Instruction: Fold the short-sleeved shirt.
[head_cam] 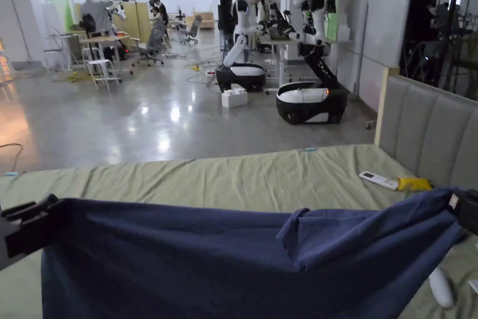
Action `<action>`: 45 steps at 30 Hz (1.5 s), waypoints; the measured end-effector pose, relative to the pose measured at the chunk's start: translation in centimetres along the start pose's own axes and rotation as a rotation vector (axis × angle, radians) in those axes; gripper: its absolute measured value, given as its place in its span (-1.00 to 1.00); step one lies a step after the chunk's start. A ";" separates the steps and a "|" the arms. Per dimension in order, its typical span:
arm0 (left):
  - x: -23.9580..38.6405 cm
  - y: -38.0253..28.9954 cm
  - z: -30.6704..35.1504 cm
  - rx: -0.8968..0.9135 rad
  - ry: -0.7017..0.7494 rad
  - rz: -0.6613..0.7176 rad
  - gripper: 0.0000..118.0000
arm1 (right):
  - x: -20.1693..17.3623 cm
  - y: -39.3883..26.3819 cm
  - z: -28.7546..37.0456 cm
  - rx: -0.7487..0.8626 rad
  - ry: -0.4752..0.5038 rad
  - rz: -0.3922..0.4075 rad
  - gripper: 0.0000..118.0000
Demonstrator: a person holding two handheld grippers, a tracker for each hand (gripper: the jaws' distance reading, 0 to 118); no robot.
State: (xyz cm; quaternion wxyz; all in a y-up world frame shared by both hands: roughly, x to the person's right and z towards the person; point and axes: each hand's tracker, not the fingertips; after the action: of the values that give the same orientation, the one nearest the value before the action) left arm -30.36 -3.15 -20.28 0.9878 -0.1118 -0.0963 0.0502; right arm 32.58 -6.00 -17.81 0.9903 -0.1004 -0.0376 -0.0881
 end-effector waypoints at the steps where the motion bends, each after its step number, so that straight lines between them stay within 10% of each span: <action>1: 0.0 1.6 1.2 0.030 0.010 -0.009 -0.89 | -0.8 1.2 0.4 0.033 -0.002 0.018 -0.94; 9: 0.1 11.3 9.8 0.271 0.075 -0.031 -0.89 | -6.9 11.4 2.9 0.315 0.040 0.157 -0.94; 19: -1.6 15.9 10.6 0.368 0.104 0.014 -0.89 | -9.7 19.0 2.6 0.426 0.039 0.143 -0.94; 45: -2.3 17.7 -9.0 0.269 0.257 -0.021 -0.92 | -13.5 20.1 -14.2 0.387 -0.079 0.225 -0.94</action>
State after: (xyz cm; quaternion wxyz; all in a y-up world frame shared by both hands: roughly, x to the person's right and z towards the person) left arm -32.13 11.82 -33.42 0.9985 0.0168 0.0372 0.0376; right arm 23.77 12.76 -36.83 0.9925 0.0846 -0.0812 0.0357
